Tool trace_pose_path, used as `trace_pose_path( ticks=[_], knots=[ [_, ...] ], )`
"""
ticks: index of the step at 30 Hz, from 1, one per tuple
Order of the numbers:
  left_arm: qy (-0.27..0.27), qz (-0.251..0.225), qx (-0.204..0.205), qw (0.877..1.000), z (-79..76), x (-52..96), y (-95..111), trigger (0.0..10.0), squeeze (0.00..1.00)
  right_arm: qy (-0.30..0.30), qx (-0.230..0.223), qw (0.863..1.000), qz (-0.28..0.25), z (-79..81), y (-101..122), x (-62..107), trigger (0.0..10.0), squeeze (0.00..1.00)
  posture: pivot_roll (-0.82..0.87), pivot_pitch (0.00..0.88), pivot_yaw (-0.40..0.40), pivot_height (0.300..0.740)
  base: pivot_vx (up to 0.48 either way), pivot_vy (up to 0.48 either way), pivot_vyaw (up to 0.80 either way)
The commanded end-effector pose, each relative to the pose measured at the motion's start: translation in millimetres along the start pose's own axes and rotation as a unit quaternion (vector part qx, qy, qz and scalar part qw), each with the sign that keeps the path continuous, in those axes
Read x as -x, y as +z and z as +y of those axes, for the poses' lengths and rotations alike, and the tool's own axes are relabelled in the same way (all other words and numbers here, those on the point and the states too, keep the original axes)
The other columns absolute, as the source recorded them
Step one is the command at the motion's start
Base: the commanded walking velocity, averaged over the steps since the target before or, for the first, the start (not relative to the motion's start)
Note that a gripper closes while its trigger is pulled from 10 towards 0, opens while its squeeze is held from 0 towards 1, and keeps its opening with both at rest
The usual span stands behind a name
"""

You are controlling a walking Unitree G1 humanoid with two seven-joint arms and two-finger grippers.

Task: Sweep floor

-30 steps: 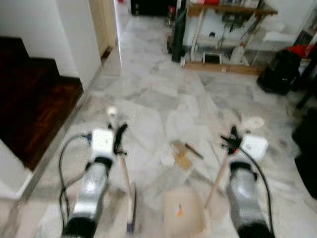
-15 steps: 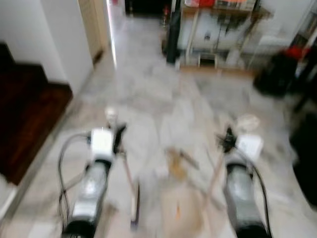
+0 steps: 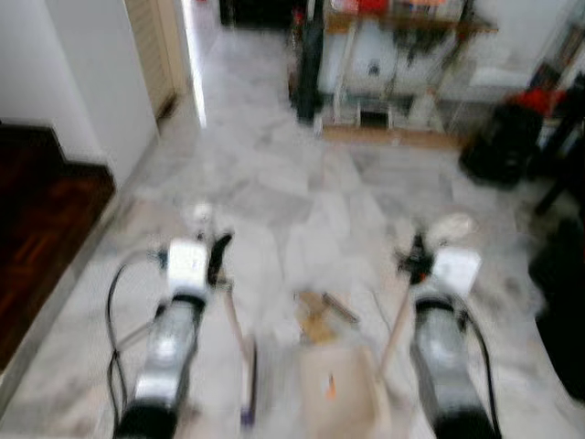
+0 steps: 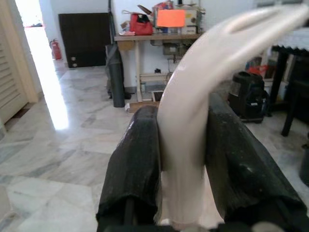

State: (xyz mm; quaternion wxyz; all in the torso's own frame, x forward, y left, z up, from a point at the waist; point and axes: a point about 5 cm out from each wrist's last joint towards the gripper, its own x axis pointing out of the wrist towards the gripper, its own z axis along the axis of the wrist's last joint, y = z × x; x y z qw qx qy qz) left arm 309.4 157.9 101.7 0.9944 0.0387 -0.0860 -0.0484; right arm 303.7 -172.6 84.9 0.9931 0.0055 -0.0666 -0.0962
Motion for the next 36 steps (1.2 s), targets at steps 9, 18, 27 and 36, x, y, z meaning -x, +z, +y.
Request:
trace_pose_path(
  ticks=[9, 18, 27, 36],
  knots=[
    [-0.013, -0.024, -0.006, 1.000, -6.7, -5.4, 9.3, 10.0, 0.00, -0.013, -0.006, 1.000, -0.011, -6.9, 7.0, -5.6, 10.0, 0.00, 0.02, 0.000, -0.033, 0.740, 0.345, 0.000, -0.42],
    [-0.014, -0.023, -0.009, 1.000, -6.9, -5.1, 9.3, 10.0, 0.00, -0.012, -0.007, 1.000, -0.014, -6.8, 6.9, -4.2, 10.0, 0.00, 0.02, 0.000, -0.032, 0.740, 0.346, 0.000, 0.00],
    [-0.014, -0.022, -0.010, 1.000, -6.3, -4.2, 8.8, 10.0, 0.00, -0.018, -0.004, 1.000, -0.010, -9.3, 5.5, -2.3, 10.0, 0.00, 0.02, 0.000, -0.029, 0.740, 0.344, 0.000, 0.00],
    [-0.010, -0.023, -0.013, 1.000, -5.5, -4.9, 9.4, 10.0, 0.00, -0.025, 0.001, 1.000, -0.007, -13.6, 3.3, -1.4, 10.0, 0.00, 0.02, 0.000, -0.025, 0.740, 0.142, 0.000, 0.00]
  ],
)
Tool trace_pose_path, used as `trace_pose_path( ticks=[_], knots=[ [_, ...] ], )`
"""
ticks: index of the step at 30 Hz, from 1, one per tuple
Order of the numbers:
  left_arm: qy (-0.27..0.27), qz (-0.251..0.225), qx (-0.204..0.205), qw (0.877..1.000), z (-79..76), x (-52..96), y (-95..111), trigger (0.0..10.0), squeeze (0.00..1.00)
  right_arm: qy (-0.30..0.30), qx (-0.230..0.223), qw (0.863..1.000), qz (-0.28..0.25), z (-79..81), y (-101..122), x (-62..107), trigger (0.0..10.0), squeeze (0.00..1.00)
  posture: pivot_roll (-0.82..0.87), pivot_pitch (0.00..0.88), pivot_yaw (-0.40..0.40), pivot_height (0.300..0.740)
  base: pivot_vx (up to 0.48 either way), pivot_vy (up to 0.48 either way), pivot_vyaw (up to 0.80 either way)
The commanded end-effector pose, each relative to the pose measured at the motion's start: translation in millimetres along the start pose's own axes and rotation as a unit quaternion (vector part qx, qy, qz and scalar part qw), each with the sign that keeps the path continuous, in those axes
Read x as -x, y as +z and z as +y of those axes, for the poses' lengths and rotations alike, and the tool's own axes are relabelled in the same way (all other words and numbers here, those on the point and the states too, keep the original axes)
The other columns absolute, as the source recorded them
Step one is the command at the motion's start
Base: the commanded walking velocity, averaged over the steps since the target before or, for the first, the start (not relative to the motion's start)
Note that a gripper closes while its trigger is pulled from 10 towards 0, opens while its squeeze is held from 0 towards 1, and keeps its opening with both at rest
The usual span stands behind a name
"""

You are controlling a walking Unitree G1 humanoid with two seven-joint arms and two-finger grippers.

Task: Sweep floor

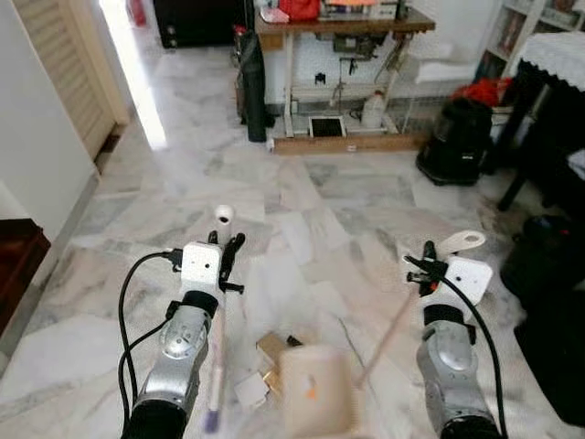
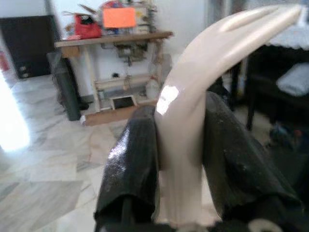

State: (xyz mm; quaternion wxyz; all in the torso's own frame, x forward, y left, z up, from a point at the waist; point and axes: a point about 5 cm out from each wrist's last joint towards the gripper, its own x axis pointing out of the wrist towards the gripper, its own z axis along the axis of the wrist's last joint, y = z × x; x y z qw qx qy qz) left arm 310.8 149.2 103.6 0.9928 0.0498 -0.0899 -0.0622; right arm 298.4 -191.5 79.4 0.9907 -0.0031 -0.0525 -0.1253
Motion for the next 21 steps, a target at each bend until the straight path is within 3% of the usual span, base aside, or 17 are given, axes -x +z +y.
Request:
trace_pose_path(
  ticks=[1, 15, 21],
  knots=[
    [0.006, -0.019, -0.004, 1.000, 5.0, -1.6, 6.9, 10.0, 0.00, 0.000, -0.008, 1.000, -0.018, 4.4, 7.5, -3.3, 10.0, 0.00, 0.02, 0.000, -0.023, 0.740, 0.000, 0.000, 0.00],
    [0.004, -0.014, -0.020, 1.000, 17.1, -2.6, 6.0, 10.0, 0.00, -0.050, 0.017, 0.999, 0.001, -21.2, 0.7, -14.8, 10.0, 0.00, 0.02, 0.000, 0.000, 0.740, 0.000, 0.000, 0.00],
    [0.000, -0.013, -0.022, 1.000, 20.0, -3.1, 6.7, 10.0, 0.00, -0.077, 0.032, 0.996, 0.038, -39.2, -10.2, -19.4, 10.0, 0.00, 0.01, 0.000, 0.018, 0.740, 0.000, 0.000, 0.00]
  ],
)
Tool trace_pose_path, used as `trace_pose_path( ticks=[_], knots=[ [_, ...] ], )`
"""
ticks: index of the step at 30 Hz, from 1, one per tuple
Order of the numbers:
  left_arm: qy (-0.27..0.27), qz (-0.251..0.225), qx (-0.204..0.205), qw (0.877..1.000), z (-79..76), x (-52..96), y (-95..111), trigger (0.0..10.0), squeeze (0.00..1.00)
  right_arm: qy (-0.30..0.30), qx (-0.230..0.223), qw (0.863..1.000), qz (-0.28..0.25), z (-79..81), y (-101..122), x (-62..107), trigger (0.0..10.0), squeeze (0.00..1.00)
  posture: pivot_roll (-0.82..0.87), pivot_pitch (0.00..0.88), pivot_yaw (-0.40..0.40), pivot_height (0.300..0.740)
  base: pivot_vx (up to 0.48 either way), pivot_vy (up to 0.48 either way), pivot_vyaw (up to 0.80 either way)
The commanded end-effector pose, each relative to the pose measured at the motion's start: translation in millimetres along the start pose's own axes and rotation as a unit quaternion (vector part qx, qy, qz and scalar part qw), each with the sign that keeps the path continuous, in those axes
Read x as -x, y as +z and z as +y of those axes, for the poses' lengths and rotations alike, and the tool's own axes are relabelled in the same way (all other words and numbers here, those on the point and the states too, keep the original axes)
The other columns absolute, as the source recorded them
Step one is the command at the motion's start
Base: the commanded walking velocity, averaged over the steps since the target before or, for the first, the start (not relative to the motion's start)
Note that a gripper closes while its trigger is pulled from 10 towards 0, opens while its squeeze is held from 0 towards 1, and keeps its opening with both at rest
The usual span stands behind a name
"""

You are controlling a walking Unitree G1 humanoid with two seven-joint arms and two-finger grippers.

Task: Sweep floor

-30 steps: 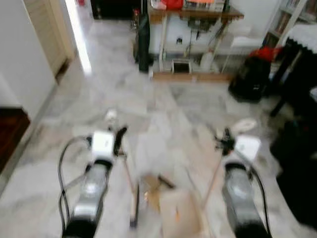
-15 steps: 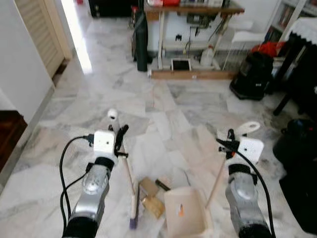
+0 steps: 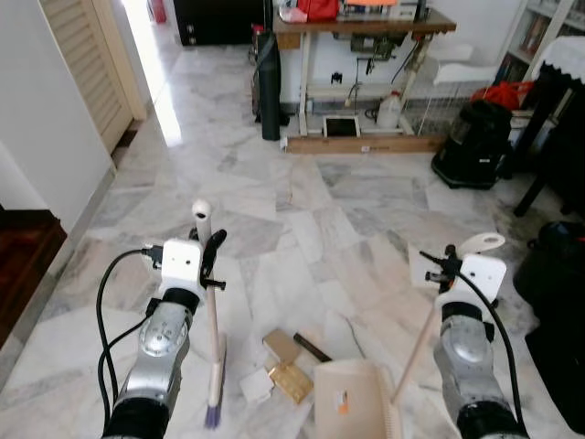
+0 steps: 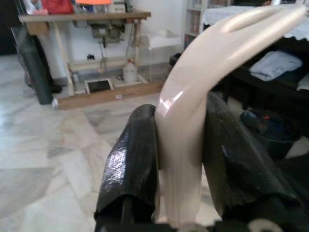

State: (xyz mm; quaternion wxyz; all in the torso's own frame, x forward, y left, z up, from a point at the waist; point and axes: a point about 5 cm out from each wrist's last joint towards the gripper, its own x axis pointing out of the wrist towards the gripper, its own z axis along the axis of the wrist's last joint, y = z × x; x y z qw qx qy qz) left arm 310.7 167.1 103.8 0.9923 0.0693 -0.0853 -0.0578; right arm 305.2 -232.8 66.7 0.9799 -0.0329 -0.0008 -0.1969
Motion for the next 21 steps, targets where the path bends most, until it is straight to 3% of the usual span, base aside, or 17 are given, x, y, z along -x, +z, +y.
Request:
trace_pose_path(
  ticks=[1, 10, 15, 21],
  knots=[
    [-0.004, -0.018, -0.002, 1.000, 2.5, -5.6, 7.9, 10.0, 0.00, -0.007, -0.007, 1.000, -0.002, -1.5, 1.6, -3.3, 10.0, 0.00, 0.01, 0.000, 0.019, 0.740, 0.000, 0.000, 0.00],
    [-0.012, -0.017, -0.004, 1.000, 1.4, -6.4, 8.4, 10.0, 0.00, 0.011, 0.004, 0.998, 0.056, 2.0, -25.8, 8.0, 10.0, 0.00, 0.03, 0.000, 0.022, 0.740, 0.000, 0.000, 0.00],
    [-0.006, -0.012, -0.008, 1.000, 7.1, -4.3, 6.9, 10.0, 0.00, 0.023, 0.003, 0.997, 0.067, 9.6, -30.6, 11.0, 10.0, 0.00, 0.04, 0.000, 0.020, 0.740, 0.000, 0.000, 0.00],
    [-0.031, 0.028, -0.008, 0.999, 8.1, -1.7, -5.1, 10.0, 0.00, 0.025, 0.003, 0.997, 0.071, 10.4, -32.3, 11.4, 10.0, 0.00, 0.04, 0.000, 0.015, 0.740, 0.000, 0.000, 0.00]
  ],
)
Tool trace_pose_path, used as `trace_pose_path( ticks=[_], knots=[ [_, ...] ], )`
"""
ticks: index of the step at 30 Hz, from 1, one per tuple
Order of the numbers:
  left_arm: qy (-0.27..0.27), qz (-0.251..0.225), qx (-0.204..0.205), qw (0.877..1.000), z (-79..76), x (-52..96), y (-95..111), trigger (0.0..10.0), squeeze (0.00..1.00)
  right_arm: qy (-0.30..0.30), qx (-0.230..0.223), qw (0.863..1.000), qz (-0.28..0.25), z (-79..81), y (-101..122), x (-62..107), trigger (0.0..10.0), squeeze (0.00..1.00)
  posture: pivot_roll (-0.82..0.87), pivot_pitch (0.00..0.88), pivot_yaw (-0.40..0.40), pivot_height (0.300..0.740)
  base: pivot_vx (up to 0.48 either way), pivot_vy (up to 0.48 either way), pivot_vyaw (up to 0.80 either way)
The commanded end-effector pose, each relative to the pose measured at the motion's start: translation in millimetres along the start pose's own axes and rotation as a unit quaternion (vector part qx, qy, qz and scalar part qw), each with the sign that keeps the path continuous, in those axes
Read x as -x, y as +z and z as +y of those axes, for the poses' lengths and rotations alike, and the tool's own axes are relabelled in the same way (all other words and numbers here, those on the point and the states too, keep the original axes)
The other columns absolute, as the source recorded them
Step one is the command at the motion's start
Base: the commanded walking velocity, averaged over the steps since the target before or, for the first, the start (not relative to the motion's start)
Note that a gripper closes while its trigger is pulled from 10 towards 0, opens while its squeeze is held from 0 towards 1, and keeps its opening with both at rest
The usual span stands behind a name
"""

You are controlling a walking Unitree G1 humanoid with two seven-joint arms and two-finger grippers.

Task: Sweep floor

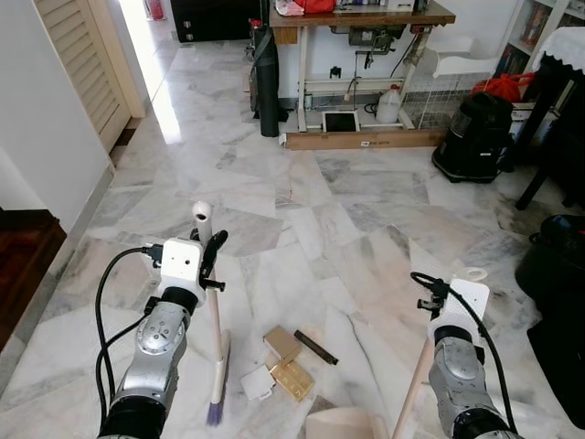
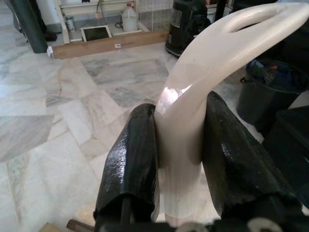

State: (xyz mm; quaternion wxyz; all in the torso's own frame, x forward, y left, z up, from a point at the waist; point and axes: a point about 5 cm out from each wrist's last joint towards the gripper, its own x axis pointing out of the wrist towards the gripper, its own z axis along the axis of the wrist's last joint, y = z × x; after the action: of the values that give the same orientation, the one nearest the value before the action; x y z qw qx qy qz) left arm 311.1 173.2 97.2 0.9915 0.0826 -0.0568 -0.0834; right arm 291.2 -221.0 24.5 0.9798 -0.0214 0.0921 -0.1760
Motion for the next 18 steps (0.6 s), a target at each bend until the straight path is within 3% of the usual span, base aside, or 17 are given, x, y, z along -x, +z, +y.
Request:
trace_pose_path(
  ticks=[1, 9, 18],
  knots=[
    [-0.004, 0.003, -0.003, 1.000, 3.8, -2.8, 1.7, 10.0, 0.00, 0.002, -0.003, 1.000, -0.022, 1.4, 10.0, -4.8, 10.0, 0.00, 0.04, 0.000, 0.015, 0.740, 0.000, 0.000, 0.00],
    [0.007, -0.005, -0.006, 1.000, 10.7, -6.1, 5.2, 10.0, 0.00, 0.002, -0.010, 0.998, -0.066, -1.6, 23.6, -8.5, 10.0, 0.00, 0.04, 0.000, 0.007, 0.740, 0.000, 0.000, 0.00],
    [0.005, -0.005, -0.013, 1.000, 14.3, -7.1, 6.4, 10.0, 0.00, -0.005, -0.007, 1.000, -0.024, -1.7, 10.8, -6.7, 10.0, 0.00, 0.05, 0.000, 0.008, 0.740, 0.000, 0.000, 0.00]
  ],
)
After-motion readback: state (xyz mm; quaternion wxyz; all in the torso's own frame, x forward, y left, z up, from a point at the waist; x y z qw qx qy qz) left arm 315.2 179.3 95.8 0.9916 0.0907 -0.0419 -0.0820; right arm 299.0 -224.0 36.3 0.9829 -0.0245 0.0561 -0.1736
